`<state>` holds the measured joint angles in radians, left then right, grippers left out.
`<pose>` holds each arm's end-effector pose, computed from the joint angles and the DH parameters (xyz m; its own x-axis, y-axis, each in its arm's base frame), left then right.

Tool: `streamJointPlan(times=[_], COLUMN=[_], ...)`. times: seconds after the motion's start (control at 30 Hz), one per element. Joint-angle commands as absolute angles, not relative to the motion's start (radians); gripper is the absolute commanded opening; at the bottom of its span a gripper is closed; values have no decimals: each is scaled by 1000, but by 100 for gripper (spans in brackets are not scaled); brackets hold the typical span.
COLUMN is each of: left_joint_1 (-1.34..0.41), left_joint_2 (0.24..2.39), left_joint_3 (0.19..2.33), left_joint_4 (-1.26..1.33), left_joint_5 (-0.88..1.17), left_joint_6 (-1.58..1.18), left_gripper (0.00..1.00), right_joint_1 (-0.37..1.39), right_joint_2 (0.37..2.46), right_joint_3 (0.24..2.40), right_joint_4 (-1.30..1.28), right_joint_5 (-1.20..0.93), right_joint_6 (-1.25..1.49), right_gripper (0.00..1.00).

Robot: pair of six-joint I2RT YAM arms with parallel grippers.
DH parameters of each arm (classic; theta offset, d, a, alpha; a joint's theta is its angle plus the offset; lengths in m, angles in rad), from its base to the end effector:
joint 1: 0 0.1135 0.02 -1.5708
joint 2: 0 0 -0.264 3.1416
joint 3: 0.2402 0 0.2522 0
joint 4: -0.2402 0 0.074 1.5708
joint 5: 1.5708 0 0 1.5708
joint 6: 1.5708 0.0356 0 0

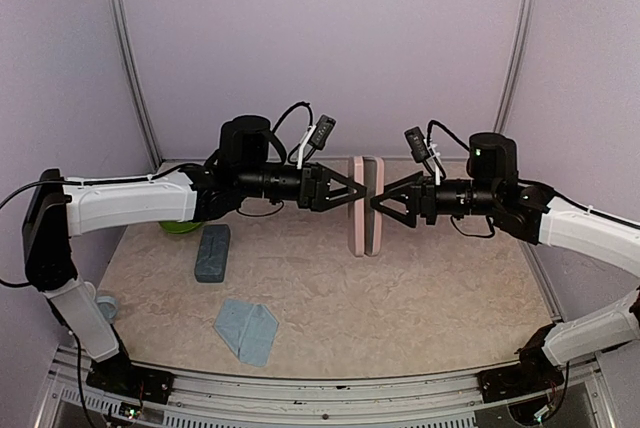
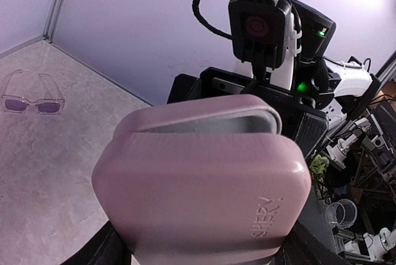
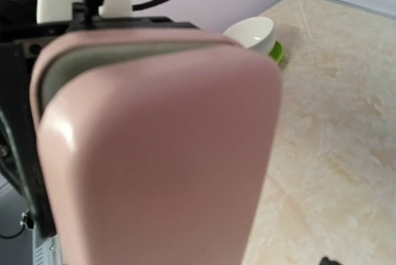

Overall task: Organize the sunglasses
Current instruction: Open the sunglasses case.

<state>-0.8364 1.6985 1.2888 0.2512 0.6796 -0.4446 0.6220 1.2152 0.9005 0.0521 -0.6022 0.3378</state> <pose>0.2532 -0.3138 0.3168 -0.5227 0.0797 -0.8488 0.8512 0.1051 -0.5143 0.2153 0.1792 0.3154 -0.5055 -0.0264 -0.8624 -0.8026 0.3813 0.4588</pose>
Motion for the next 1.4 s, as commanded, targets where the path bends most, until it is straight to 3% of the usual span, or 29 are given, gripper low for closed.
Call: streamJointPlan(times=[0.0,0.53,1.37], left_joint_1=[-859,-858,-845], left_joint_2=[1615,1621,1654], left_joint_3=[1285,1292,1326], left_joint_4=[309,291,263], left_joint_5=[779,781,823], left_joint_6=[-452,-440,-419], left_gripper=[47,47,44], right_joint_1=[612,608,568], right_joint_2=[1229,1246,1244], right_joint_3=[879,883,884], right_joint_4=[8,-14,-50], right_joint_5=[-489,-469,-471], right_joint_6=[331,312,275], right_gripper=[81,67,62])
